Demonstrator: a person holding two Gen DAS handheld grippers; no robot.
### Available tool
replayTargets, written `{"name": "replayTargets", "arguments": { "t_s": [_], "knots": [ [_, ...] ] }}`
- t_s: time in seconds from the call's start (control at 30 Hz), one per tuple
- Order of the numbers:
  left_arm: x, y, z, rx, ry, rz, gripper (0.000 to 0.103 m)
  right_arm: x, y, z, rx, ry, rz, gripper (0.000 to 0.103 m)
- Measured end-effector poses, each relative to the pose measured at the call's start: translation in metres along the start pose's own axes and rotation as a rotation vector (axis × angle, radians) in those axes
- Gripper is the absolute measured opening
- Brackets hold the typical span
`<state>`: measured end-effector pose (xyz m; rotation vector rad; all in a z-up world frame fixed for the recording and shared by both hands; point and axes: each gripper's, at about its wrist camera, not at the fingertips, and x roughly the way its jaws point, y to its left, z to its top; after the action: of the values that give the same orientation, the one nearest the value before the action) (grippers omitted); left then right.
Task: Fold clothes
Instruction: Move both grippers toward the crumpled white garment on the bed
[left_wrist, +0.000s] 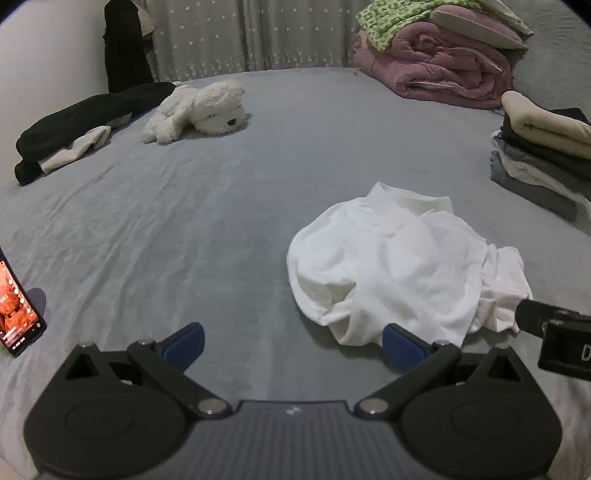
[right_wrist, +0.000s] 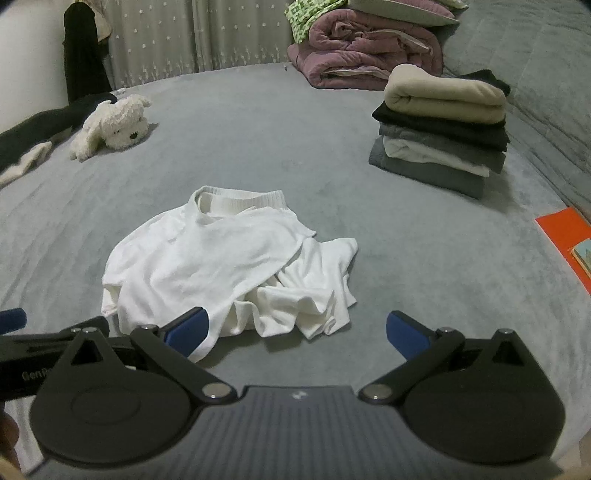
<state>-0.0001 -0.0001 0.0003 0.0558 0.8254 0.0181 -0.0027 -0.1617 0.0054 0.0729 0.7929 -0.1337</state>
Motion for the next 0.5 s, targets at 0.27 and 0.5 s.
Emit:
{"name": "replayTargets", "arguments": {
  "t_s": [0.27, 0.5],
  "knots": [
    [0.006, -0.0013, -0.0002, 0.011, 0.022, 0.007, 0.103, 0.0041, 0.0008, -0.0019, 0.003, 0.033, 0.015, 0.103],
    [0.0072, -0.0028, -0.0045, 0.018, 0.028, -0.001, 0.103, 0.0062, 0.0025, -0.0015, 0.0, 0.04, 0.009, 0.103]
  ]
}}
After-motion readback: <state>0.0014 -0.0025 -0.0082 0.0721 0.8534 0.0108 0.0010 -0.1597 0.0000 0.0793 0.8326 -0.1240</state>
